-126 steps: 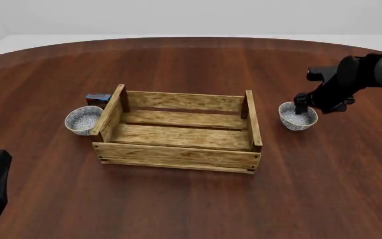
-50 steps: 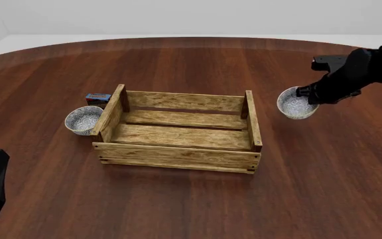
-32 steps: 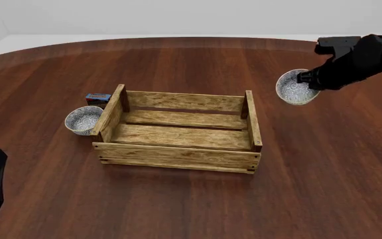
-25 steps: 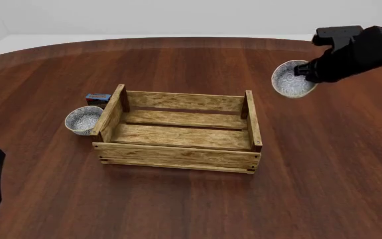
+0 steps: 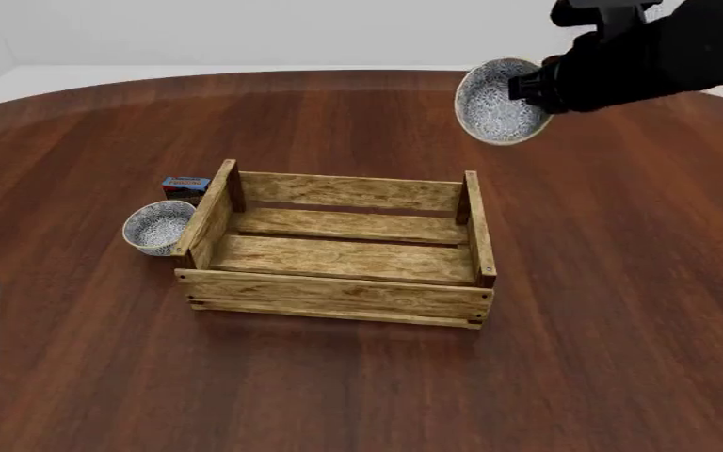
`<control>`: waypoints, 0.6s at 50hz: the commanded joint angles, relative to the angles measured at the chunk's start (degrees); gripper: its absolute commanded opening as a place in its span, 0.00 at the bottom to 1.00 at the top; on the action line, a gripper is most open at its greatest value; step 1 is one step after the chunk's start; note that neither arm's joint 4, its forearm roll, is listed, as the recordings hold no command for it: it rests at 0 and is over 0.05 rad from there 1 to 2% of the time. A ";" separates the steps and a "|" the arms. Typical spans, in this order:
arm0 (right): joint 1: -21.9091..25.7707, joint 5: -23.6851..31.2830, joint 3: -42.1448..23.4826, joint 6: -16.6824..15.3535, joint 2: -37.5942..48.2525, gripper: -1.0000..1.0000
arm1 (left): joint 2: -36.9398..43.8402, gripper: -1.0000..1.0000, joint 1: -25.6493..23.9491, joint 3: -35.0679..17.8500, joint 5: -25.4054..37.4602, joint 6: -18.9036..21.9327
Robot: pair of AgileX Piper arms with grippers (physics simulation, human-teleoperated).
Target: Stack the right bowl on the left bowl and place them in the tray.
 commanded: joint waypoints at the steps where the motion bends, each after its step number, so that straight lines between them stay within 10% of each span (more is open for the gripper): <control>1: 5.79 -1.19 4.51 2.36 -9.73 0.00 | 0.28 1.00 -0.90 -0.36 -0.18 0.64; 30: 14.39 -7.38 9.94 5.27 -13.82 0.00 | 6.98 1.00 -2.99 -3.22 -3.99 2.26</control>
